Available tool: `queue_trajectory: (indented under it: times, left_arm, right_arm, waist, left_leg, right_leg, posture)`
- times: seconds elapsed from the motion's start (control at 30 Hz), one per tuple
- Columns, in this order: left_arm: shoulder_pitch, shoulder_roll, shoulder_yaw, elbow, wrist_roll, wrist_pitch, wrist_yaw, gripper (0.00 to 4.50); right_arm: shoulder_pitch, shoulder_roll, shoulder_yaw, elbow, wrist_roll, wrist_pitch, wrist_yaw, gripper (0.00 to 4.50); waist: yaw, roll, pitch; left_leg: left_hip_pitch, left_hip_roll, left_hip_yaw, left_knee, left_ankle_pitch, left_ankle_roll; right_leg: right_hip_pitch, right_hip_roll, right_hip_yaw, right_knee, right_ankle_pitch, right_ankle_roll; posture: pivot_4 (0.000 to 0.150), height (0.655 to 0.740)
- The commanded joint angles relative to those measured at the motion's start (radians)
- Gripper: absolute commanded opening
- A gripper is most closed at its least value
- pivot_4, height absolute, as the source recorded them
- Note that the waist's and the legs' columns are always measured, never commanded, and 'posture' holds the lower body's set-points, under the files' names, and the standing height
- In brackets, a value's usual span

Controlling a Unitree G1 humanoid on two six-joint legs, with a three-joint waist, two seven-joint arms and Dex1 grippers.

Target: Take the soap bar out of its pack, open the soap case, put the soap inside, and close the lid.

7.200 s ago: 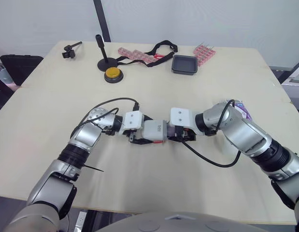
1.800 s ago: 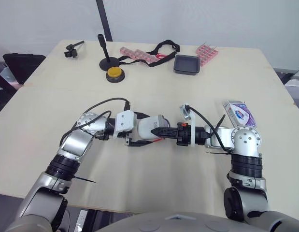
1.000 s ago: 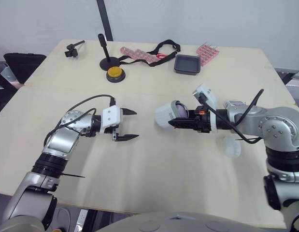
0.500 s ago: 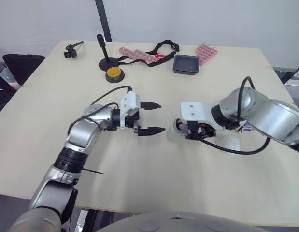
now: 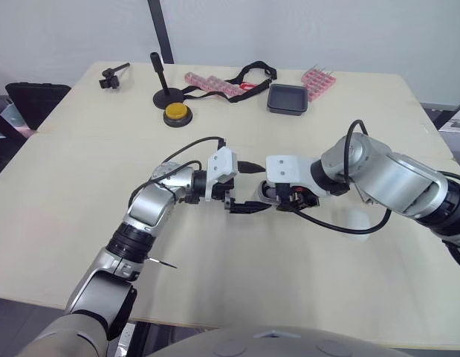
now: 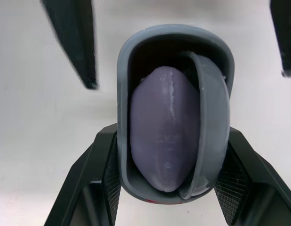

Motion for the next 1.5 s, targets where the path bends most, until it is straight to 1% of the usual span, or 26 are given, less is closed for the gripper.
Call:
queue_trajectory:
  times: [0.03, 0.23, 0.47, 0.5, 0.6, 0.63, 0.67, 0.7, 0.73, 1.03, 1.5]
  left_arm:
    - [-0.02, -0.011, -0.005, 0.024, 0.016, -0.042, -0.006, 4.49]
    - [-0.038, -0.021, -0.012, 0.058, 0.027, -0.062, -0.023, 4.49]
    - [-0.041, -0.029, -0.021, 0.047, 0.027, -0.056, -0.033, 4.49]
    - [-0.041, -0.028, -0.02, 0.045, 0.027, -0.056, -0.033, 3.94]
    - [-0.038, -0.024, -0.019, 0.041, 0.031, -0.06, -0.035, 3.06]
    - [-0.038, -0.022, -0.02, 0.041, 0.033, -0.061, -0.036, 2.65]
    - [-0.037, -0.021, -0.021, 0.042, 0.037, -0.063, -0.037, 2.39]
    - [-0.035, -0.021, -0.022, 0.041, 0.04, -0.065, -0.038, 2.03]
    - [-0.033, -0.021, -0.023, 0.041, 0.043, -0.066, -0.039, 1.94]
    - [-0.029, -0.022, -0.031, 0.043, 0.054, -0.067, -0.043, 1.94]
    - [-0.031, -0.019, -0.046, 0.059, 0.09, -0.084, -0.039, 1.94]
  right_arm:
    - [-0.018, 0.009, -0.039, -0.024, -0.02, 0.006, 0.003, 2.16]
    - [-0.016, 0.017, -0.039, -0.024, -0.033, 0.005, 0.002, 2.16]
    - [-0.015, 0.029, -0.041, -0.026, -0.038, 0.016, -0.003, 2.16]
    - [-0.015, 0.031, -0.041, -0.026, -0.038, 0.019, -0.003, 2.16]
    - [-0.015, 0.035, -0.041, -0.027, -0.034, 0.03, -0.004, 2.16]
    - [-0.015, 0.037, -0.042, -0.025, -0.032, 0.034, -0.005, 2.16]
    - [-0.015, 0.039, -0.041, -0.025, -0.031, 0.039, -0.004, 2.16]
    - [-0.017, 0.042, -0.04, -0.023, -0.03, 0.046, -0.004, 2.16]
    - [-0.019, 0.045, -0.04, -0.023, -0.028, 0.052, -0.004, 2.16]
    - [-0.038, 0.069, -0.059, -0.029, -0.013, 0.086, 0.0, 2.16]
    - [-0.042, 0.068, -0.054, -0.03, -0.02, 0.073, 0.004, 2.16]
  waist:
    - [0.0, 0.0, 0.0]
    - [0.002, 0.0, 0.0]
    - [0.002, 0.0, 0.0]
    - [0.002, 0.0, 0.0]
    - [0.002, 0.0, 0.0]
    - [0.002, 0.0, 0.0]
    - [0.002, 0.0, 0.0]
    - [0.002, 0.0, 0.0]
    - [0.002, 0.0, 0.0]
    - [0.002, 0.0, 0.0]
    - [0.003, 0.0, 0.0]
  left_leg:
    - [0.0, 0.0, 0.0, 0.0, 0.0, 0.0]
    - [0.0, 0.0, 0.0, 0.001, 0.0, 0.0]
    - [0.0, 0.0, 0.0, 0.001, 0.0, 0.0]
    - [0.0, 0.0, 0.0, 0.001, 0.0, 0.0]
    - [0.0, 0.0, 0.0, 0.001, 0.0, 0.0]
    - [0.0, 0.0, 0.0, 0.001, 0.0, 0.0]
    - [0.0, 0.0, 0.0, 0.001, 0.0, 0.0]
    - [0.0, 0.0, 0.0, 0.001, 0.0, 0.0]
    - [0.0, 0.0, 0.0, 0.001, 0.0, 0.0]
    - [0.0, 0.0, 0.0, 0.002, 0.0, 0.001]
    - [0.0, 0.0, 0.0, 0.002, 0.0, 0.001]
  right_leg:
    - [0.0, 0.0, 0.0, 0.0, 0.0, 0.0]
    - [0.0, 0.0, 0.0, 0.001, 0.0, 0.0]
    - [0.0, 0.0, 0.0, 0.001, 0.0, 0.0]
    - [0.0, 0.0, 0.0, 0.001, 0.0, 0.0]
    - [0.0, 0.0, 0.0, 0.001, 0.0, 0.0]
    - [0.0, 0.0, 0.0, 0.001, 0.0, 0.0]
    - [0.0, 0.0, 0.0, 0.001, 0.0, 0.0]
    - [0.0, 0.0, 0.0, 0.001, 0.0, 0.0]
    - [0.0, 0.0, 0.0, 0.001, 0.0, 0.0]
    - [0.0, 0.0, 0.0, 0.002, 0.0, 0.0]
    - [0.0, 0.0, 0.0, 0.002, 0.0, 0.0]
  posture:
    - [0.15, 0.7395]
    - [0.15, 0.7395]
    - [0.15, 0.7395]
    - [0.15, 0.7395]
    - [0.15, 0.7395]
    - [0.15, 0.7395]
    - [0.15, 0.7395]
    - [0.15, 0.7395]
    - [0.15, 0.7395]
    - [0.15, 0.7395]
    - [0.15, 0.7395]
